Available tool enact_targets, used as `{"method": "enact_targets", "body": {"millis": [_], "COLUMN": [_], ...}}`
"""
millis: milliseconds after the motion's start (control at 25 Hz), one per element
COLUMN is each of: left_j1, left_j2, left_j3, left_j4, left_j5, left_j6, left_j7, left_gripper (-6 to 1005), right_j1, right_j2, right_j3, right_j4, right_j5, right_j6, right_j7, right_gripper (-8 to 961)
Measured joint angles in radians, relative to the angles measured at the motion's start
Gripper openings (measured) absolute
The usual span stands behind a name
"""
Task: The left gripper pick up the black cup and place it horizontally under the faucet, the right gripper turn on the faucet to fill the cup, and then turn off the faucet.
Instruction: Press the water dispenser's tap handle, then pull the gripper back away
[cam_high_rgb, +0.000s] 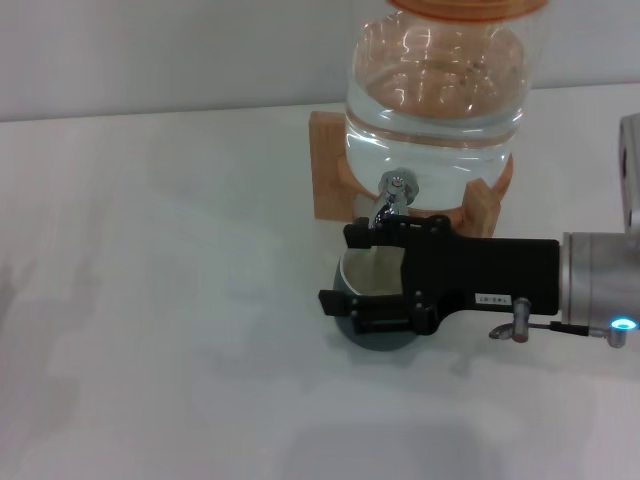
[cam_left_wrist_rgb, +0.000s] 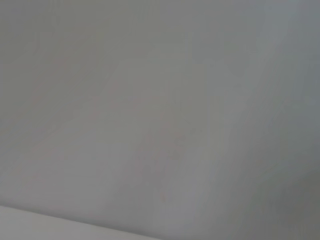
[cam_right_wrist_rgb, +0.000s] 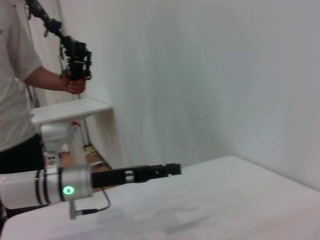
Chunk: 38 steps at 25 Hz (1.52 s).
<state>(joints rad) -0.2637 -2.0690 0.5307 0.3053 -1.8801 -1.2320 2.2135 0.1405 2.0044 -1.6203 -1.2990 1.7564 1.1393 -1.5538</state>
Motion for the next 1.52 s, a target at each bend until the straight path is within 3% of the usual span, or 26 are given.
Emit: {"method": "enact_targets", "body": {"millis": [600,1160,1320,1520], "left_j1": [-0.003,-0.006,-0.005,0.002], "left_j2": [0.000,-0.002,-0.002,-0.003], "left_j3": [0.000,0.001,0.000,0.000], "left_j4": [0.000,0.000,0.000,0.014], "left_j5": [0.000,0.001,0.000,-0.005], "left_j6": [-0.002,0.001,-0.001,-0.014], "left_j7": [0.000,0.000,-0.002,-0.006], "left_gripper": [569,568,568,568], "right_j1": [-0.035,-0.033,-0.035,-0.061], "right_j2": [-0.001,-0.001,-0.001,0.001], "right_j3": [0.092,0.112,0.138,0.243], "right_j4": [0.005,0.019,0.010,-0.008], "right_j5": [-0.039,-0.040,-0.039,-0.005], "right_j6": [0.019,0.029,0.139,0.274], "right_j7": [0.007,-0.002,-0.019,-0.029], "right_gripper": [822,821,819,817]}}
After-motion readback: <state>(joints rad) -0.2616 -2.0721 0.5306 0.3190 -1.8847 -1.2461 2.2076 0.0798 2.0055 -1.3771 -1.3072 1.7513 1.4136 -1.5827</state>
